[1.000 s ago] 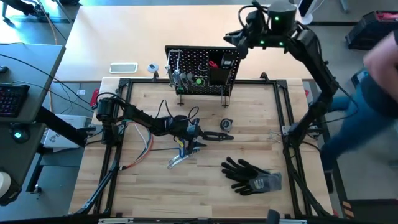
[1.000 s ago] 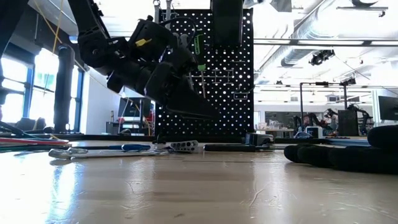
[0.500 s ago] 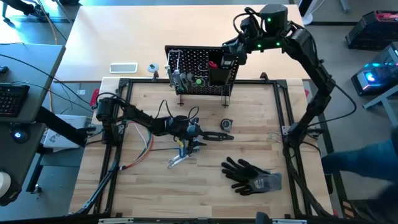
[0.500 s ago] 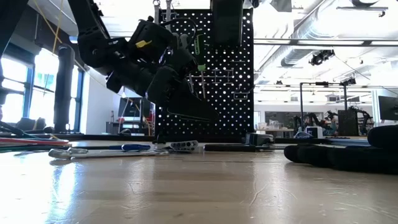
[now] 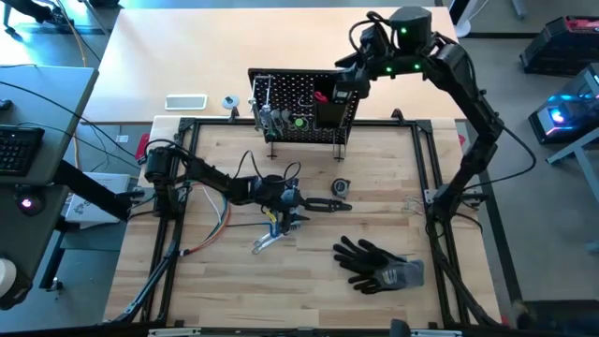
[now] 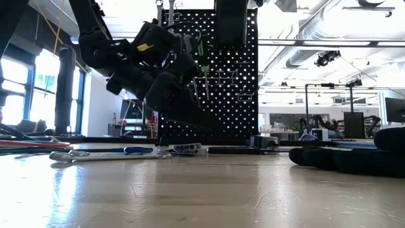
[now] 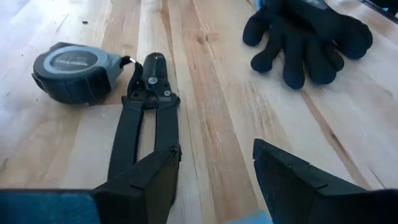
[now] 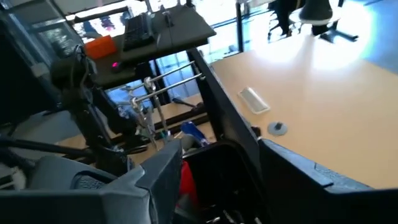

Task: Hang tools onto peg board
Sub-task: Put the blue pick tool into the black bin on the peg board

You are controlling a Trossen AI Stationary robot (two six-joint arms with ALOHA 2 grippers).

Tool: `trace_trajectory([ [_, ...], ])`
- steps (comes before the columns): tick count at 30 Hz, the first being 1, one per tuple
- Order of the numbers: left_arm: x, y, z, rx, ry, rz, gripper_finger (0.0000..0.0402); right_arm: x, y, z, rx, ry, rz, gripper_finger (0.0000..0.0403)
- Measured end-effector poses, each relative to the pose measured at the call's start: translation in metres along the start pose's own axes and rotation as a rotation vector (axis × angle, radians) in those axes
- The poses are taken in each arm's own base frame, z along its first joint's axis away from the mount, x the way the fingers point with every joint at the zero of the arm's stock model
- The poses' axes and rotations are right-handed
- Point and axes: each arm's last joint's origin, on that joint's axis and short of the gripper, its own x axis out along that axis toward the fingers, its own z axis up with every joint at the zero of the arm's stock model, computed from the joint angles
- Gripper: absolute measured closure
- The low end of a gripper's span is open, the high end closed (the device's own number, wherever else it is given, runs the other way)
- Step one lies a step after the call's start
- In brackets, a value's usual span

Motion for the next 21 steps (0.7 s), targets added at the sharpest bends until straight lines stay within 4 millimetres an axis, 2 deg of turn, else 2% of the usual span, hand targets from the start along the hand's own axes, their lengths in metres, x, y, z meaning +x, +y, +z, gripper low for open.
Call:
trace_trajectory([
  [4,-0.001,0.000,0.000,-0.001,0.007,0.001,0.0204,-0.020,0.007,0.004,-0.032,-0.040,-0.066,0.0198],
  [12,-0.016,0.000,0.015,0.042,0.015,0.038,0.0204,-0.088,0.038,0.008,-0.065,-0.137,-0.215,0.0197],
  [16,-0.030,-0.001,0.021,0.086,0.092,0.072,0.0204,-0.113,0.057,-0.001,-0.071,-0.113,-0.203,0.0196],
  [21,-0.049,-0.005,0.020,0.076,0.245,0.061,0.0204,-0.127,0.076,-0.022,-0.047,0.047,-0.169,0.0196],
])
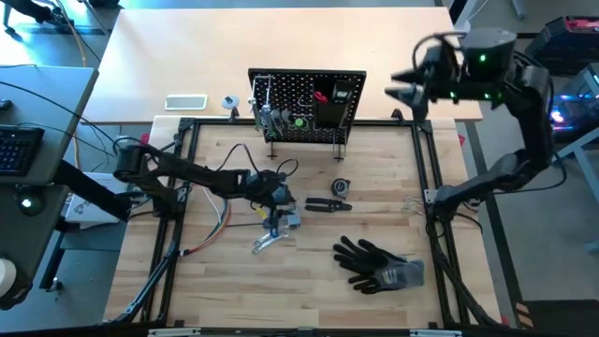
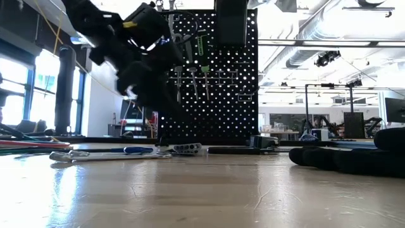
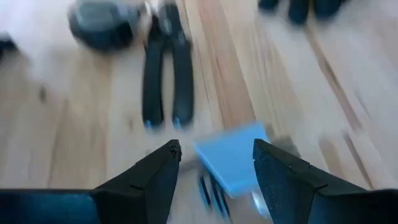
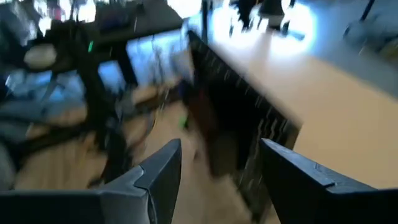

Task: Hang tools onto peg board
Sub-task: Put the blue pick tool into the black bin on the peg board

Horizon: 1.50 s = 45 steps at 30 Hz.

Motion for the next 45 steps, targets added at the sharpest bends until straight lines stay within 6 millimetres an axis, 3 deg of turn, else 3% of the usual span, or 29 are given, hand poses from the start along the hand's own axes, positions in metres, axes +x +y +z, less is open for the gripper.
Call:
trace_trajectory([
  [7,-0.014,-0.014,-0.009,-0.020,0.159,-0.038,0.0204,-0.004,0.021,-0.024,-0.032,0.237,-0.015,0.0196],
  [15,-0.015,-0.031,-0.014,-0.014,0.244,-0.068,0.0204,-0.009,0.038,-0.036,-0.070,0.282,-0.001,0.0196],
  [20,-0.014,-0.036,-0.014,-0.016,0.243,-0.075,0.0204,0.000,0.044,-0.062,-0.096,0.367,-0.030,0.0196],
  [26,-0.015,-0.040,-0.014,-0.016,0.251,-0.084,0.0204,0.027,0.051,-0.108,-0.083,0.422,-0.007,0.0196],
  [33,-0.016,-0.049,-0.018,-0.030,0.304,-0.104,0.0204,0.074,0.069,-0.177,-0.080,0.381,0.124,0.0196],
  [40,-0.017,-0.061,-0.018,-0.048,0.313,-0.102,0.0204,0.126,0.095,-0.252,-0.076,0.266,0.286,0.0196],
  [45,-0.018,-0.066,-0.022,-0.052,0.364,-0.023,0.0204,0.148,0.105,-0.294,-0.046,0.148,0.348,0.0196],
])
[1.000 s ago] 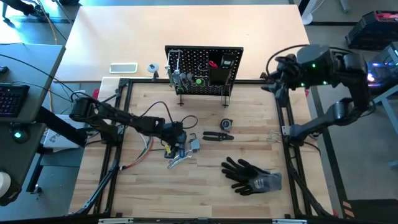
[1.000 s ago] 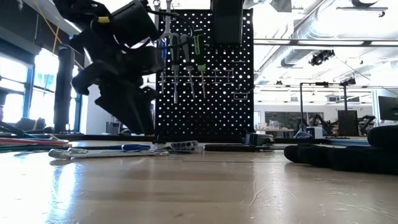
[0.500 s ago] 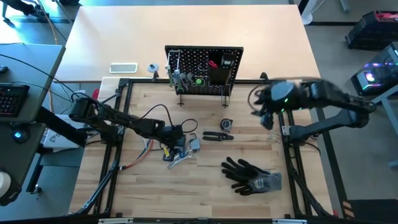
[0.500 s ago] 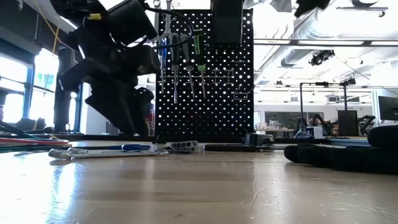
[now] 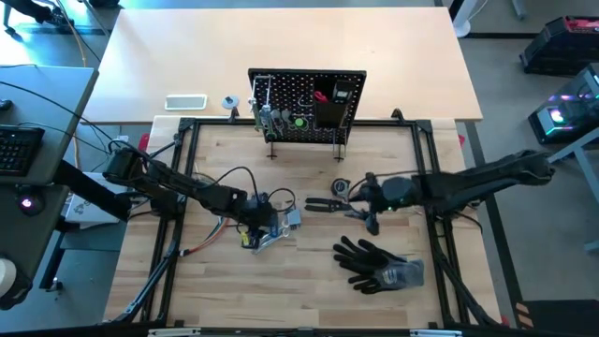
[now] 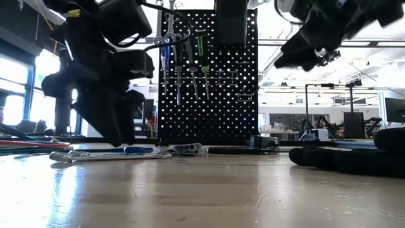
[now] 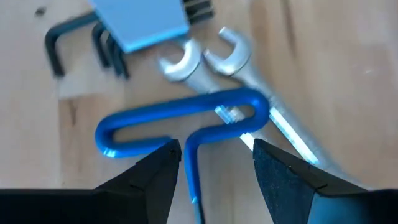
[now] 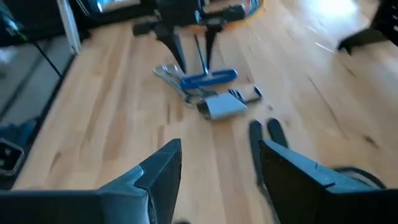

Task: Hang tools onto peg board
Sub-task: Put the blue pick tool into the black bin on the peg board

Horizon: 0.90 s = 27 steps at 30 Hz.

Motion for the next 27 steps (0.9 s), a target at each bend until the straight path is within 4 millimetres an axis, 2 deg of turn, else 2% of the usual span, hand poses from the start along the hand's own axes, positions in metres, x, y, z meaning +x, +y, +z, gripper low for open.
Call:
trace_trajectory([
  [8,-0.001,-0.005,-0.004,-0.056,0.032,0.120,0.0204,0.017,-0.002,-0.040,0.029,-0.161,-0.043,0.0196],
  [15,0.001,-0.004,-0.004,-0.089,0.001,0.132,0.0204,0.029,0.001,-0.051,0.024,-0.133,-0.065,0.0196],
  [19,0.008,0.000,-0.022,-0.159,-0.043,0.129,0.0204,0.037,0.006,-0.056,0.015,-0.131,-0.054,0.0196],
  [27,0.008,0.003,-0.055,-0.303,-0.242,0.078,0.0204,0.052,0.011,-0.065,-0.001,-0.119,-0.036,0.0196],
])
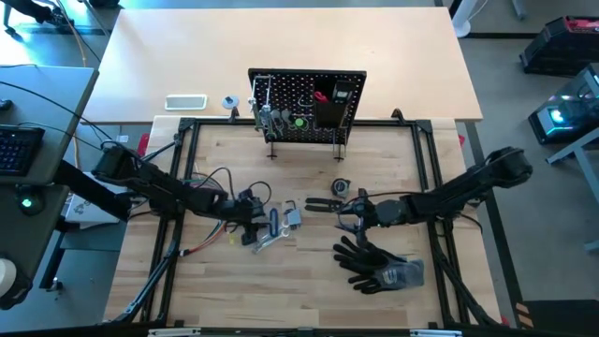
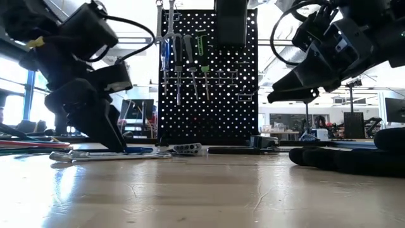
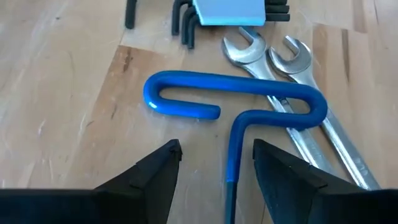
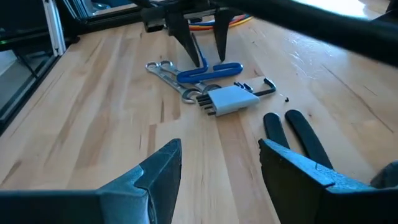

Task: Hang tools onto peg board
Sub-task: Put the blue pick tool into the black bin on the peg board

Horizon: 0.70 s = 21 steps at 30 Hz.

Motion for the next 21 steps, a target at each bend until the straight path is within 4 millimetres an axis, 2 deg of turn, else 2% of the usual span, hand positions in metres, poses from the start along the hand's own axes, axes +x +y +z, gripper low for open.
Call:
trace_trajectory([
  [4,0.0015,0.0029,-0.0081,-0.008,0.002,0.021,0.0214,0.0056,0.0007,-0.0015,-0.004,-0.024,0.005,0.0196],
  [13,0.0027,0.0036,-0.0090,0.063,-0.004,0.045,0.0282,0.0101,0.0022,-0.0010,0.003,-0.066,0.017,0.0196],
  [21,0.0029,0.0039,-0.0089,0.109,-0.011,0.066,0.0302,0.0101,0.0017,-0.0008,0.003,-0.071,0.002,0.0196],
])
